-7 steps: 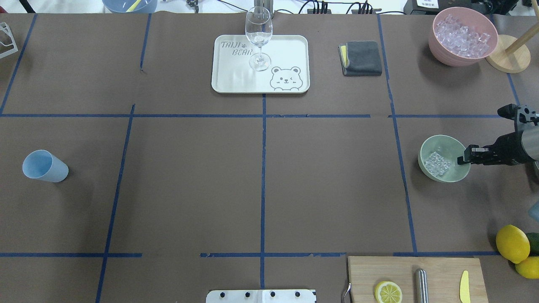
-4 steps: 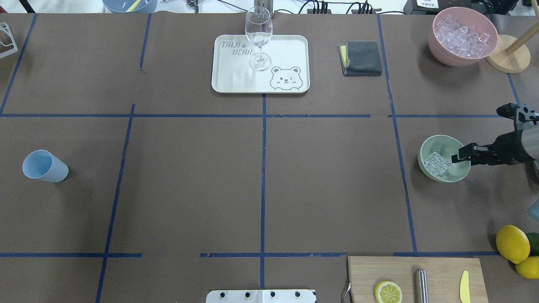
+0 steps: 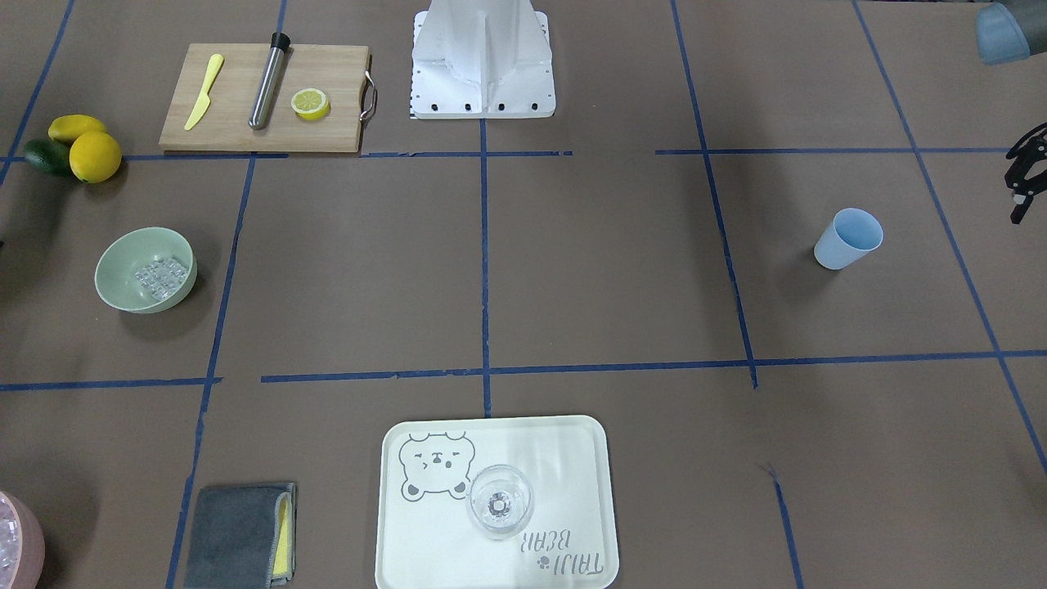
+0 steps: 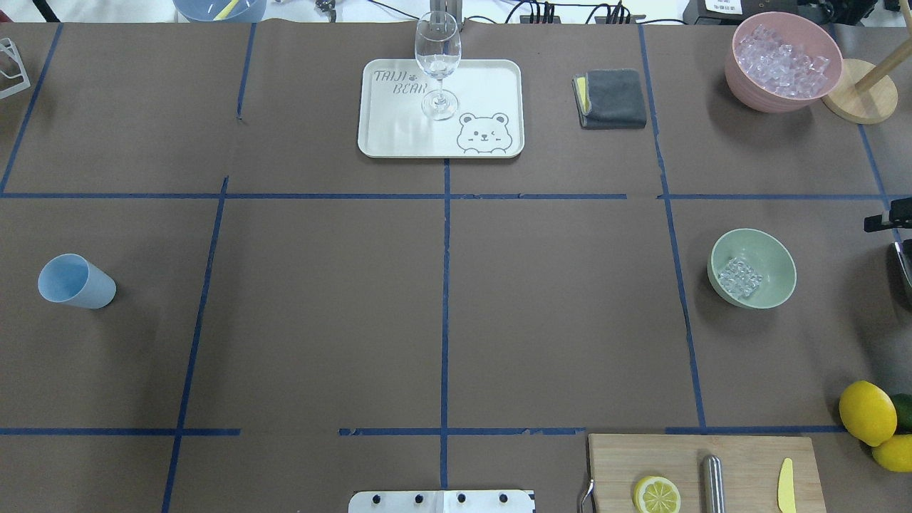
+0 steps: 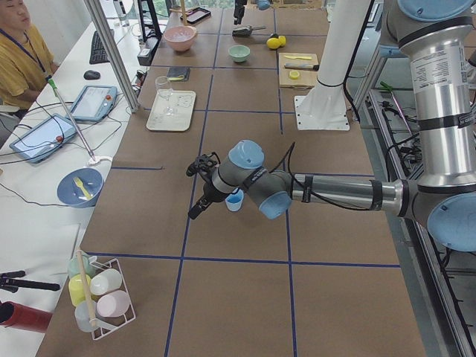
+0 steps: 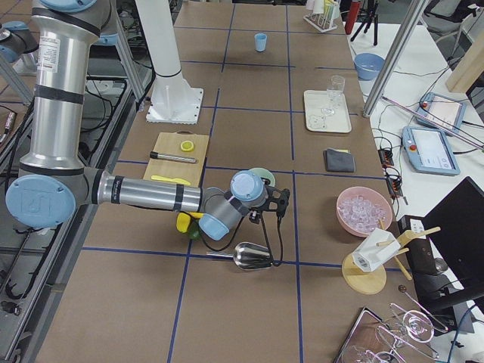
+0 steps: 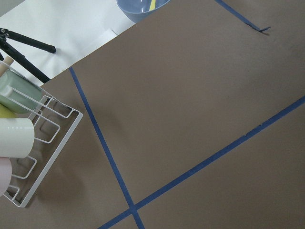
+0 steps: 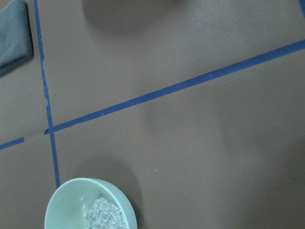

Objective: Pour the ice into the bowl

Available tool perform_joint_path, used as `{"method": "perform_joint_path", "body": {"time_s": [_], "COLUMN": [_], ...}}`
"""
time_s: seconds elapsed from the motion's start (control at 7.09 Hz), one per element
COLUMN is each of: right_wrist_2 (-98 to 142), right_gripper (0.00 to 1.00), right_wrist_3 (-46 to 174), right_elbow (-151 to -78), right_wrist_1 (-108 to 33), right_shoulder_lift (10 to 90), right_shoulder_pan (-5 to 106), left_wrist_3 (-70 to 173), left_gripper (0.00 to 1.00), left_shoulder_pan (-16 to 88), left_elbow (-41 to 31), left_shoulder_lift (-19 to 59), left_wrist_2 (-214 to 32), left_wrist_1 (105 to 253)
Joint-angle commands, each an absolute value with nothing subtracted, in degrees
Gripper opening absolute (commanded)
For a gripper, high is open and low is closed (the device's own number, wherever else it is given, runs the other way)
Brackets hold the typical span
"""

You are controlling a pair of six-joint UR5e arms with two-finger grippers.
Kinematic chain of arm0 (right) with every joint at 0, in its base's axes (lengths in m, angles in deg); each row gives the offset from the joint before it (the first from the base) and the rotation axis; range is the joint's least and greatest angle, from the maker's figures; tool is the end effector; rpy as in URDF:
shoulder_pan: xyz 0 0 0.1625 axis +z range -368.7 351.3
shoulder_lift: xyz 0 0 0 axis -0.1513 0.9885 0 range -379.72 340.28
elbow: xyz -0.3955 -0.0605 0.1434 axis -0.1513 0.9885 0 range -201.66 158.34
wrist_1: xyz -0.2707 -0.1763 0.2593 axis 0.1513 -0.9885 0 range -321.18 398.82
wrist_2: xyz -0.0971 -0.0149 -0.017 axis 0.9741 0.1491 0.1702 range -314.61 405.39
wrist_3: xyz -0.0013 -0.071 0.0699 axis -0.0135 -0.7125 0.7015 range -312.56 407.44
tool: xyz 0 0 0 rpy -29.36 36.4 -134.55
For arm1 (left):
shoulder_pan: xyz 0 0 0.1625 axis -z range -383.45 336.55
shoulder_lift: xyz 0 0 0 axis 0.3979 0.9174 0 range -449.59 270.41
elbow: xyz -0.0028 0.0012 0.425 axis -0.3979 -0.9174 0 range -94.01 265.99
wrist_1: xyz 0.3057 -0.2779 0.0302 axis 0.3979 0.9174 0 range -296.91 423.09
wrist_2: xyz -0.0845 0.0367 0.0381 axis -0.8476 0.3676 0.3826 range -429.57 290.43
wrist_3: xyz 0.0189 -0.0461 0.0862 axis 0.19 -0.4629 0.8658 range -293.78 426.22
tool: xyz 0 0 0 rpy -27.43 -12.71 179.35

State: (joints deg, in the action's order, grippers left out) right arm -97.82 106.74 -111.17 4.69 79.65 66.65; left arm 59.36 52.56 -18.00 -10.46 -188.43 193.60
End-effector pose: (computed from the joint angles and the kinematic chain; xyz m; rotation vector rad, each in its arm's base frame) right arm -0.0568 -0.4289 0.6188 0.0662 -1.1456 0.3201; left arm 0.0246 -0.4513 0.5528 0.6480 0.6074 0.3080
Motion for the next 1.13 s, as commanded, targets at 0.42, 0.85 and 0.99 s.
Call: {"method": "perform_joint_path", "body": {"time_s": [0.42,0.85,0.99], "right_wrist_2": [-93.4,-90.49,-90.49], "right_gripper": [1.0,1.0,1.0], "right_wrist_3": [62.21,40.99,39.02], "right_elbow": [-112.27,-128.22,-129.31], "right_wrist_1": [-19.12,-59.73,-63.45], "right_shoulder_lift": [79.51,77.75,76.7], "right_shoulder_pan": [77.06,81.02,81.82], "left_wrist_3": [59.98,59.98,59.98], "left_gripper": [1.0,1.0,1.0], "left_shoulder_pan": [60.74,61.19,61.19], "left_elbow": [-17.28,-17.11,-18.15], "left_shoulder_lift": [0.24,-1.7,-3.7], "left_wrist_2": [-206.18,-208.35,-208.44], "left_wrist_1": [156.22,155.37,156.16]}}
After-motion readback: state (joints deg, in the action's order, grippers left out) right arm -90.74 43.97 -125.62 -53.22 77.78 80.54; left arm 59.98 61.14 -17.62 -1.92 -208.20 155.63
